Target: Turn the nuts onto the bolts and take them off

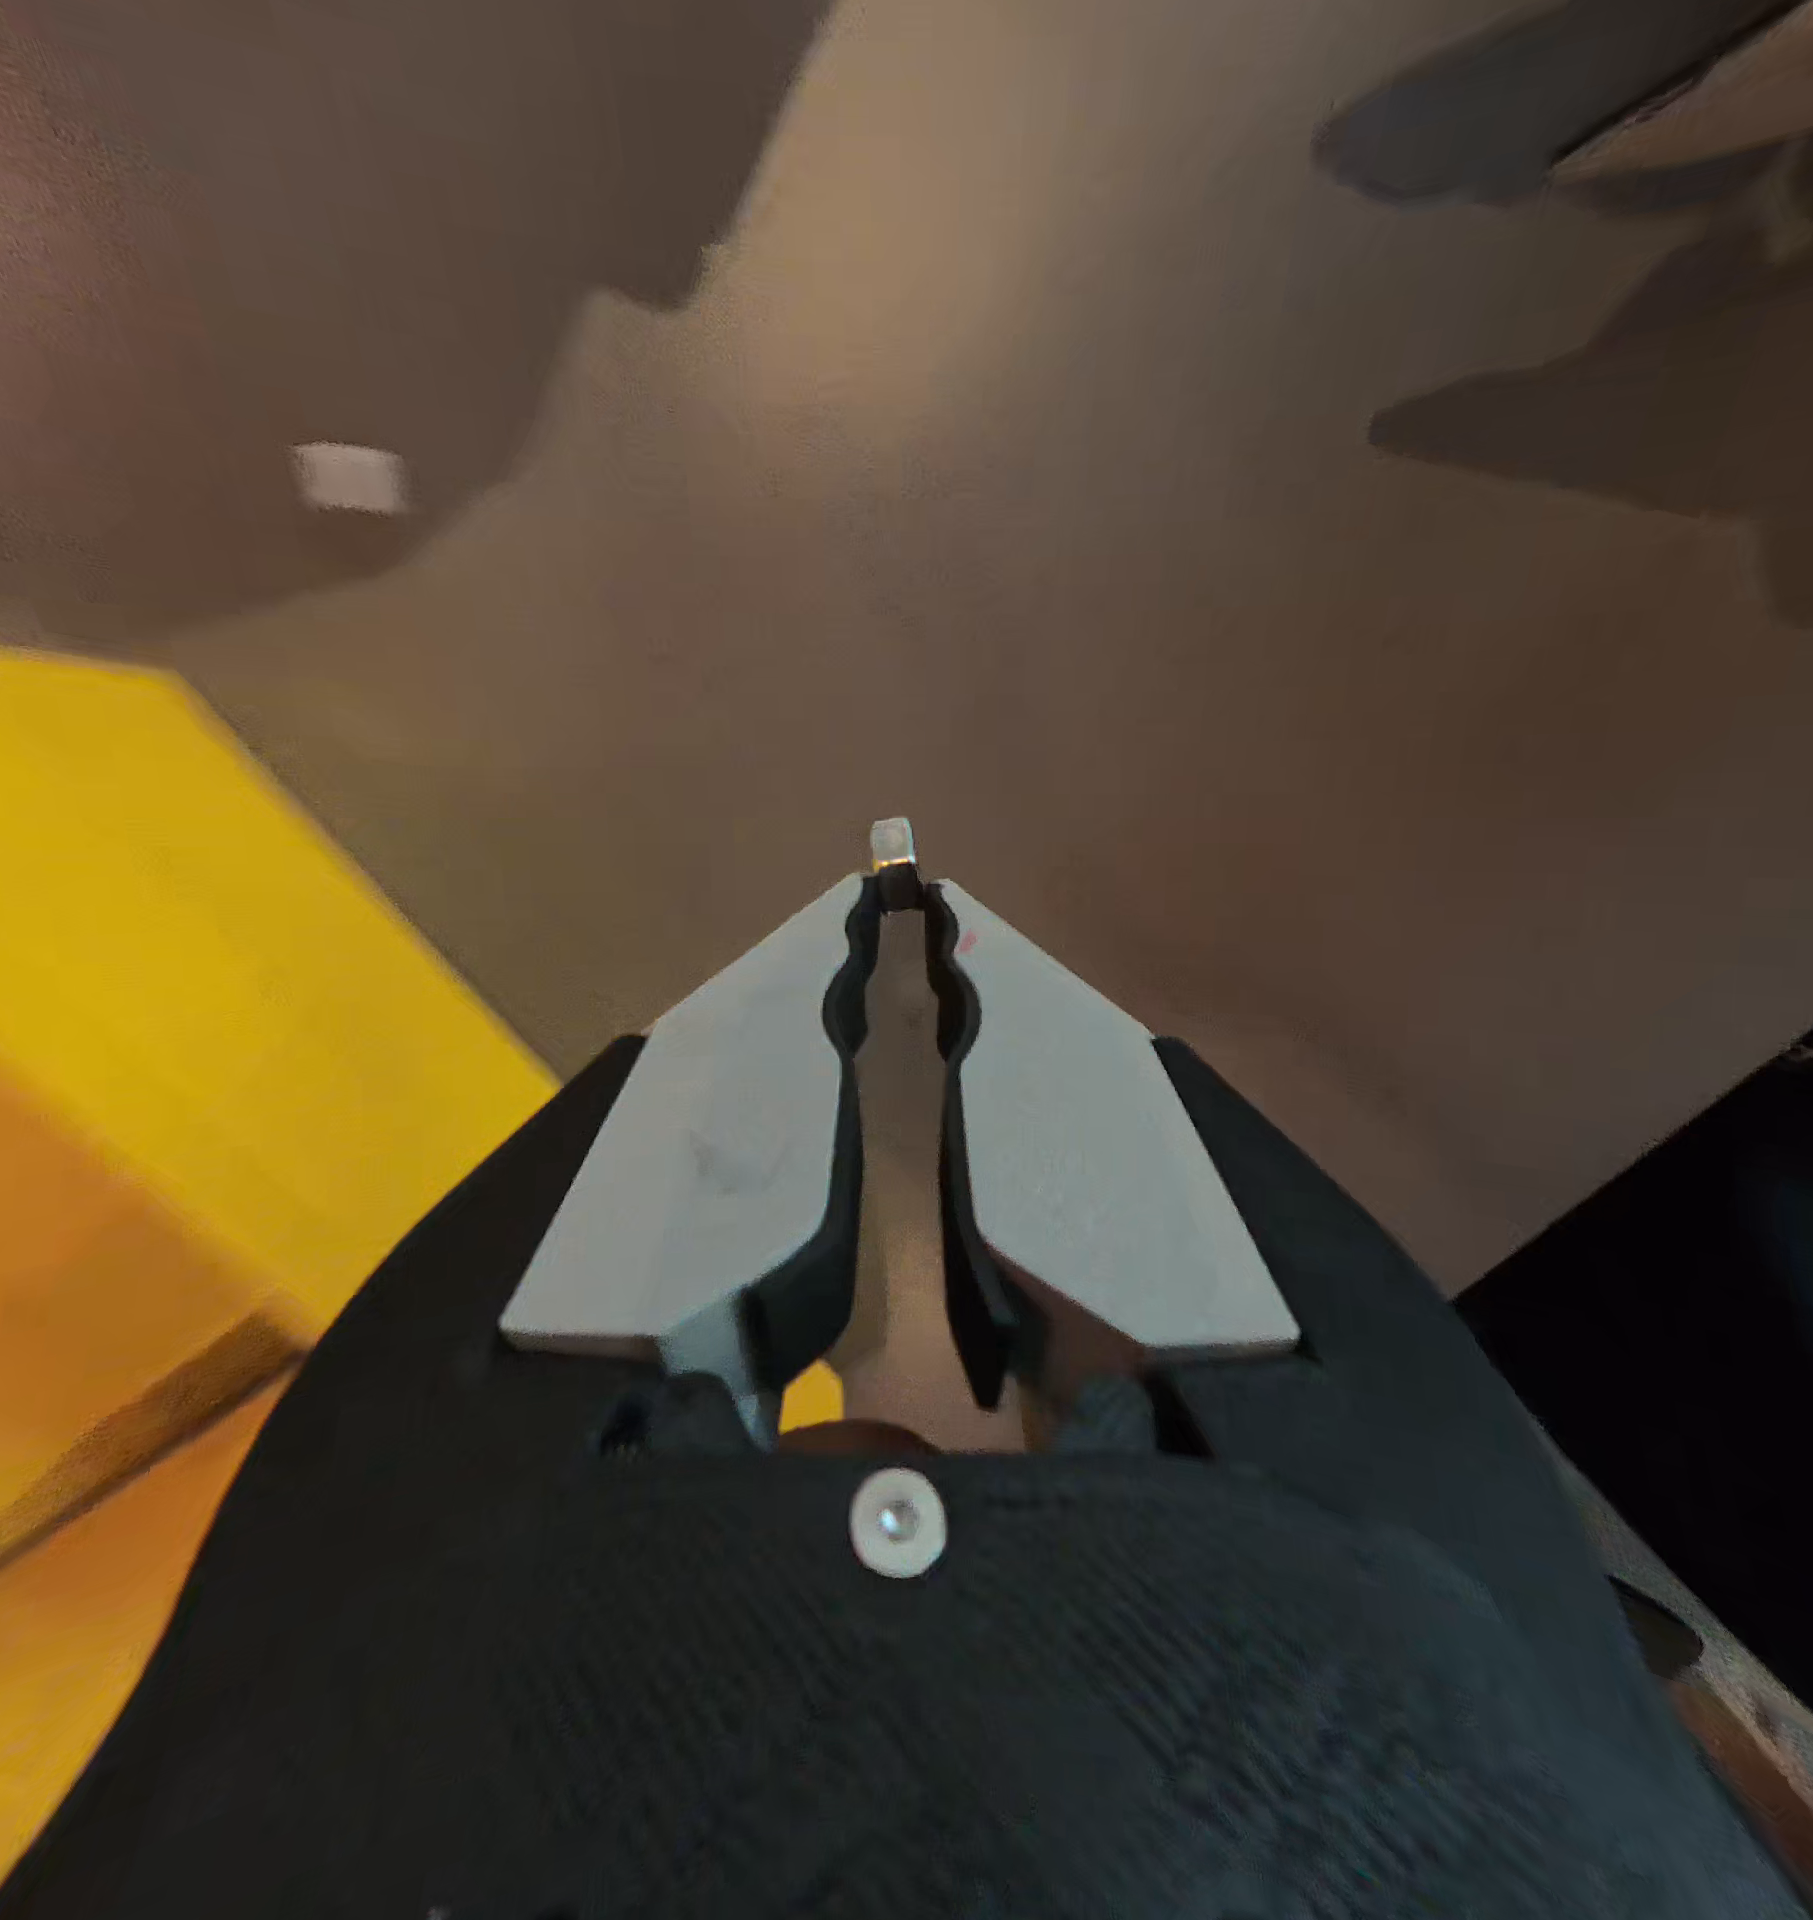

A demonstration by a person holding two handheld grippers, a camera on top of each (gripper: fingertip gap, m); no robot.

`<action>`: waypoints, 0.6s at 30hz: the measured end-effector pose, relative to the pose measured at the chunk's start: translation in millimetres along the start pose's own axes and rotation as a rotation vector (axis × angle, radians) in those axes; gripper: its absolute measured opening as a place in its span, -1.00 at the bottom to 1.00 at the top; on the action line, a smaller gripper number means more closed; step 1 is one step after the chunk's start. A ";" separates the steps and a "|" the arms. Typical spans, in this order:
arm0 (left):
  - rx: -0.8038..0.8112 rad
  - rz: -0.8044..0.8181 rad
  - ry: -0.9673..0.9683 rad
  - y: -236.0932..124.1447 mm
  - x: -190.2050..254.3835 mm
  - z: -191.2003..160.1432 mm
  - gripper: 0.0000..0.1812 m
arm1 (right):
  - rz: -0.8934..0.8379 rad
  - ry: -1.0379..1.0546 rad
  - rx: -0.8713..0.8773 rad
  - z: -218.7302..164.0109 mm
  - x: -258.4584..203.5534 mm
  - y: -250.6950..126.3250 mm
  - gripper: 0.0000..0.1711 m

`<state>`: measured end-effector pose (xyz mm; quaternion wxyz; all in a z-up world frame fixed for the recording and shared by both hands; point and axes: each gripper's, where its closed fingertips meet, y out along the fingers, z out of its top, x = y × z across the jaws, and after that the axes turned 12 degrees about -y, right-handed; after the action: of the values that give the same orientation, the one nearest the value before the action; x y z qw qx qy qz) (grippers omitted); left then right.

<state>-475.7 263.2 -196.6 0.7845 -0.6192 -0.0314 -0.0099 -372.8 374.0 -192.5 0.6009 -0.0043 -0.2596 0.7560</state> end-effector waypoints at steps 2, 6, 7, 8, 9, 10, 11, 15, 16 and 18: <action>-0.089 -0.048 0.019 31.6 17.8 -2.0 -0.93 | 0.005 -0.013 0.000 0.3 -2.0 0.1 -0.46; -0.081 -0.132 -0.010 53.6 32.7 10.4 -0.93 | 0.004 -0.016 0.004 0.8 -2.3 -0.3 -0.47; -0.097 -0.149 -0.023 55.0 33.3 8.8 -0.93 | 0.005 -0.015 0.003 0.6 -2.2 -0.2 -0.47; -0.087 -0.164 -0.031 54.9 33.7 10.0 -0.93 | 0.006 -0.014 0.002 0.4 -2.3 0.0 -0.47; -0.088 -0.175 -0.038 54.6 33.9 9.7 -0.91 | 0.008 -0.014 0.001 0.3 -2.5 0.2 -0.47; -0.087 -0.193 -0.044 53.7 35.2 9.5 -0.85 | 0.008 -0.015 0.000 0.2 -2.7 0.3 -0.47; -0.081 -0.206 -0.049 52.0 36.2 9.8 -0.73 | 0.008 -0.016 -0.001 0.1 -2.8 0.3 -0.47; 0.000 -0.214 -0.043 28.9 32.5 18.6 -0.62 | 0.006 -0.016 0.001 0.3 -2.7 -0.3 -0.47; 0.034 -0.213 -0.044 17.0 29.0 22.8 -0.60 | 0.005 -0.013 0.002 0.3 -2.3 -0.5 -0.47; 0.123 -0.196 -0.054 -14.3 14.1 33.2 -0.57 | 0.000 -0.006 0.008 0.7 -1.1 -1.2 -0.48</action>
<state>-463.6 292.4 -174.2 0.8153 -0.5638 -0.1134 -0.0682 -371.7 372.9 -191.7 0.6002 0.0005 -0.2584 0.7570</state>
